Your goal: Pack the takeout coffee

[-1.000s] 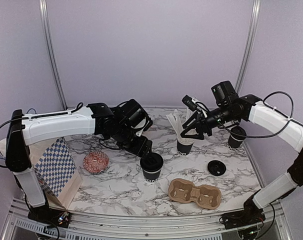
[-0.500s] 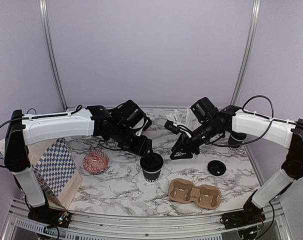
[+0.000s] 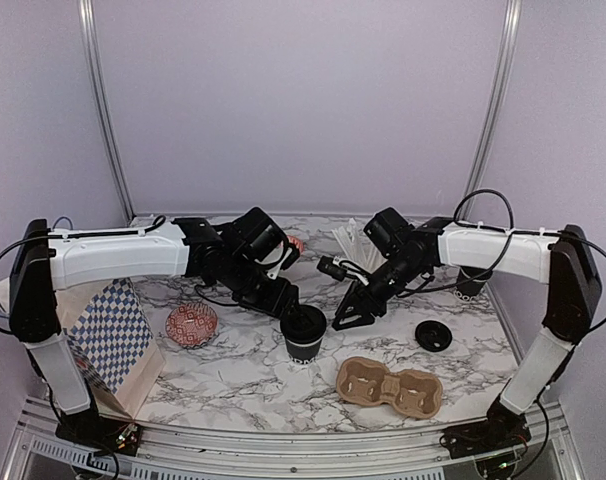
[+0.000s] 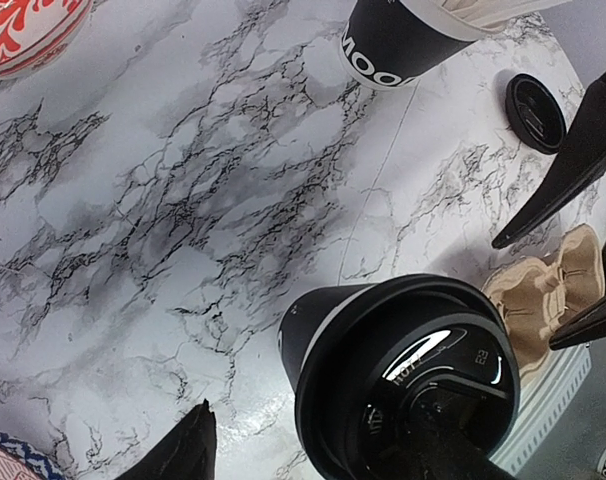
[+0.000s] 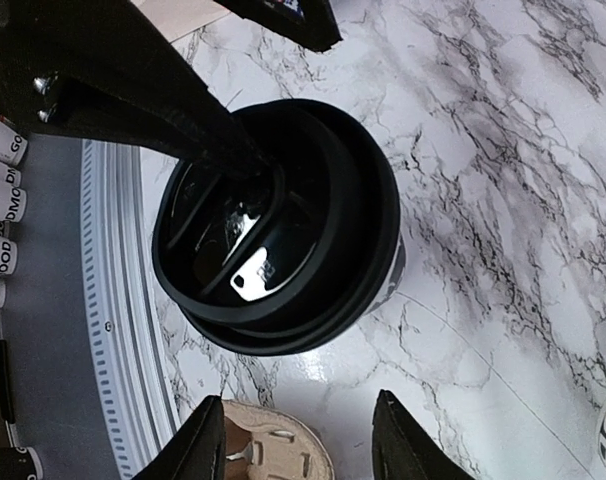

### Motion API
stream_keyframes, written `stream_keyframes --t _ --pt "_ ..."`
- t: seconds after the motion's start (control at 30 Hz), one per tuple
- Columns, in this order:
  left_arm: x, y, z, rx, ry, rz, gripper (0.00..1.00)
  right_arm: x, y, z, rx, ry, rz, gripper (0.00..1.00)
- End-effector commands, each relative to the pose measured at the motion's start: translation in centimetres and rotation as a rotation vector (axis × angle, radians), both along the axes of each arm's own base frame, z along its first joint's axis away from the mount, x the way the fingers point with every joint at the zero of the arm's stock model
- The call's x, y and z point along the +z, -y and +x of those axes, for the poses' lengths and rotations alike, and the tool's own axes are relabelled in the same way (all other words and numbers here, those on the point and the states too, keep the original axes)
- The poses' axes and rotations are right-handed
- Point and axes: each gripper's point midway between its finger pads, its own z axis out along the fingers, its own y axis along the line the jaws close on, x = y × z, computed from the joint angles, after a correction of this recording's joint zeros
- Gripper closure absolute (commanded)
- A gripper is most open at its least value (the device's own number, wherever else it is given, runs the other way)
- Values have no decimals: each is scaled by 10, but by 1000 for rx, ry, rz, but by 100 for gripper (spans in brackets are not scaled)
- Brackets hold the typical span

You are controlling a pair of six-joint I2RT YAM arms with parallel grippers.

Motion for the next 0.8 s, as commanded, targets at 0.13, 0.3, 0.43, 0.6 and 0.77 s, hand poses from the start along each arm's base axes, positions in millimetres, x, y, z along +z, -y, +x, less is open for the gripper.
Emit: stream_keyframes --t 0.13,0.3,0.43,0.6,0.77 --pt "7 2 -2 -32 -2 -50 35 13 -20 -6 80 -73 82 49" --pt "2 1 -6 -38 -23 -50 37 14 -26 -8 96 -118 106 47" --pt "-4 0 -10 -44 -46 -44 39 12 -29 -4 79 -137 102 47" --pt "-13 -2 -13 -43 -60 -32 42 2 -32 6 38 -139 64 56" --pt "-20 -4 -16 -46 -79 -26 45 -12 -31 19 -19 -128 3 62"
